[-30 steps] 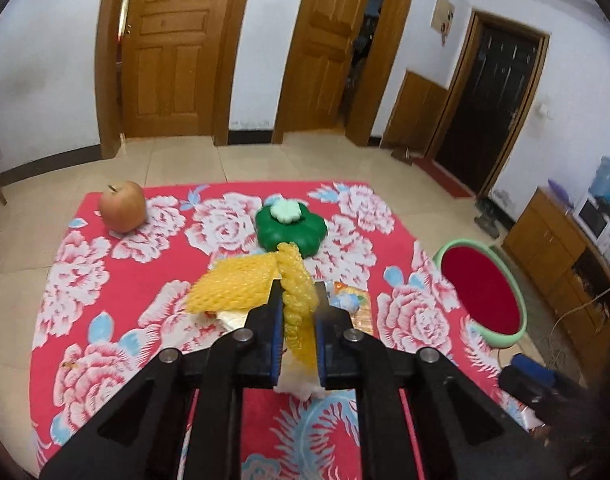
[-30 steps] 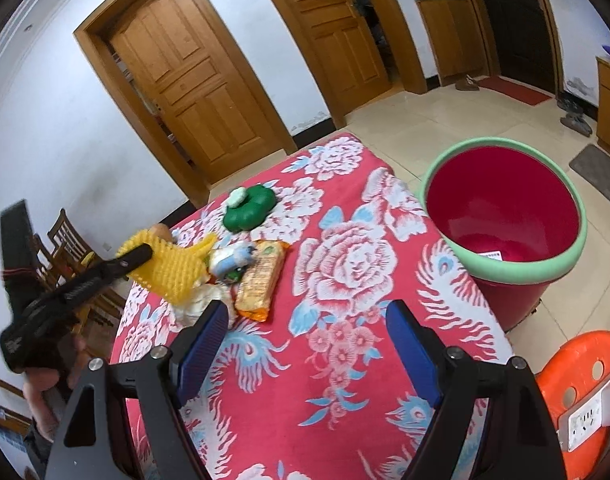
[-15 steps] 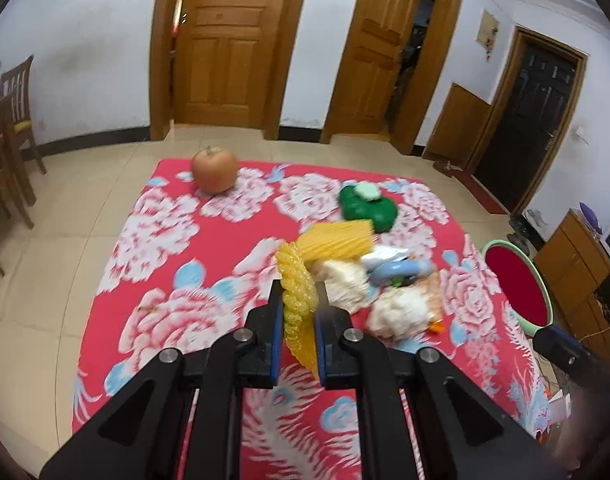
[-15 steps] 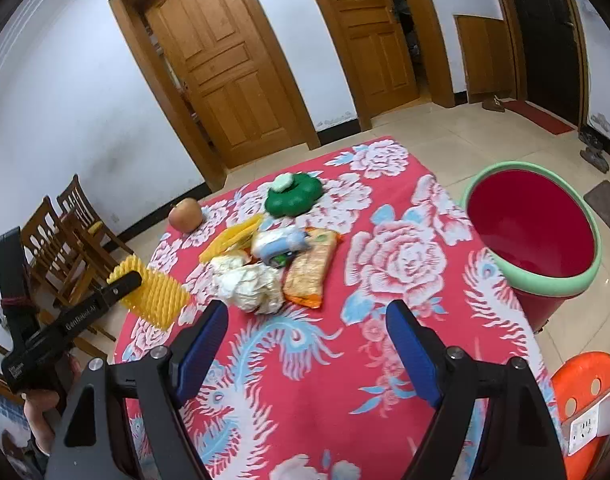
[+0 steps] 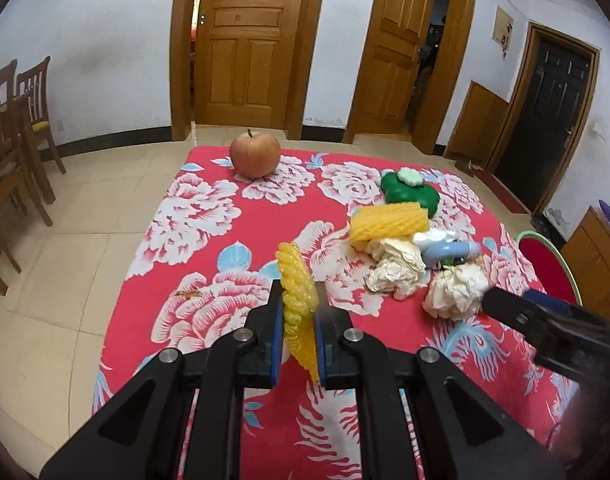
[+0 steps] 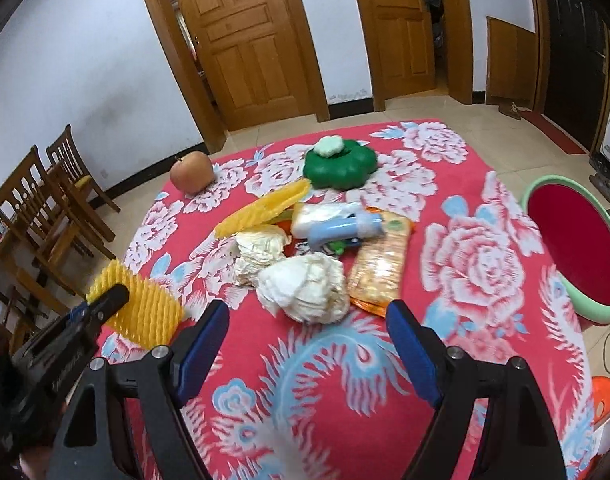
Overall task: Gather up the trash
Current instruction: 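Grasp the crumpled white paper with the right tool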
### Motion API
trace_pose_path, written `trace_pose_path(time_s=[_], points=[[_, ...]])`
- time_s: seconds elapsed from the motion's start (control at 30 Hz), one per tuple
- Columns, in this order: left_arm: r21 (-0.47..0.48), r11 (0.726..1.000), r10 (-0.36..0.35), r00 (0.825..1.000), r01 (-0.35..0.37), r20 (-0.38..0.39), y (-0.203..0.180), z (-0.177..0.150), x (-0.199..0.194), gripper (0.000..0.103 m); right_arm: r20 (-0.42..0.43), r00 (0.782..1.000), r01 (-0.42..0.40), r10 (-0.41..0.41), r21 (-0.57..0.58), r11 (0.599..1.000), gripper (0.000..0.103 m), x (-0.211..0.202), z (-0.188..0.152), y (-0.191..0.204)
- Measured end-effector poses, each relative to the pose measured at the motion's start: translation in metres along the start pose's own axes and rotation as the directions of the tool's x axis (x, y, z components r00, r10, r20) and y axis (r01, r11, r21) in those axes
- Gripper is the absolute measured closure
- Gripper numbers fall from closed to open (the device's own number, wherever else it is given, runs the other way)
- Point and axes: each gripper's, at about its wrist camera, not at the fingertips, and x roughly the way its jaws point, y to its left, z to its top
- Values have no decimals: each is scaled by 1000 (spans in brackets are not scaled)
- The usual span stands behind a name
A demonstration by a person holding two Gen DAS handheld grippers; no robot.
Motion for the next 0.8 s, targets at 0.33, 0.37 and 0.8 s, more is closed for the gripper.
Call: trace_pose_path(time_s=[0.33, 0.37, 0.8], points=[[14, 996, -86, 996, 86, 12, -7, -4, 2, 91, -33, 999, 13, -13, 12, 1000, 34, 34, 7, 4], [13, 996, -89, 996, 89, 12, -7, -4, 2, 91, -42, 999, 15, -14, 8, 1000, 42, 37, 6, 4], [0, 995, -96, 995, 96, 9, -15, -4, -3, 91, -12, 999, -53, 53, 4, 999, 70, 23, 0, -5]])
